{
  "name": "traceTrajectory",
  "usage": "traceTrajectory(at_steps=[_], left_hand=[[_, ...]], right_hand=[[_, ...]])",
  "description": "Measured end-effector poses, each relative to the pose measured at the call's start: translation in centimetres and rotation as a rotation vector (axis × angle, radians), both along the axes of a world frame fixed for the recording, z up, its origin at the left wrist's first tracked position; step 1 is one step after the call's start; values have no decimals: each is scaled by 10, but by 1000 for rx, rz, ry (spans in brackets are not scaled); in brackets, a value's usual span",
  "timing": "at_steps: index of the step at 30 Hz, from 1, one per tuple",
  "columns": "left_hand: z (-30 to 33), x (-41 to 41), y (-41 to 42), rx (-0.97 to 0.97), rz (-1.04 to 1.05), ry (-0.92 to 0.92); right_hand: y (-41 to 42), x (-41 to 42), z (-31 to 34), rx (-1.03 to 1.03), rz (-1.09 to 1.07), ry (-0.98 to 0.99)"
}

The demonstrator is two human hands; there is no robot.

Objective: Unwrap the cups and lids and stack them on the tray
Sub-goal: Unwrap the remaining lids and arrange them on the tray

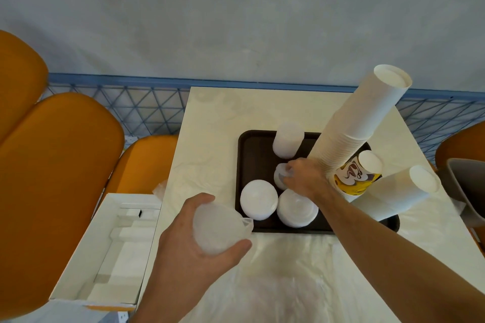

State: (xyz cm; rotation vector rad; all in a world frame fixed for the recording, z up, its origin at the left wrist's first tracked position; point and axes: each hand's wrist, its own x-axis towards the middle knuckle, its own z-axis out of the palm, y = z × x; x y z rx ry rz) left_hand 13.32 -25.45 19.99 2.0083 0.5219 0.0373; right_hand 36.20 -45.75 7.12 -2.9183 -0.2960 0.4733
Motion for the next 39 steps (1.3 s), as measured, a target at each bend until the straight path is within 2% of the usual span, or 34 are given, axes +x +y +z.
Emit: traceTrajectory(at_steps=[8,15,29,33,36,38,39], left_hand=[[3,5,0,23,10,8],[6,6,3,3,15,26],[6,11,1,17,-7,23],[4,11,1,34,-12,19],[2,14,-5,55,-25,23],[2,16,-11,72,-46,45],[2,18,-15,84,-66,56]], right_hand=[[5,10,2,-53,46,76],[15,20,-3,-38,69,51],[19,17,6,-81,64,132],[13,7,51,95,37,109],[12,-35,106,519,-5,156],[18,-74,145,793,44,278],[20,-91,159,868,96,321]])
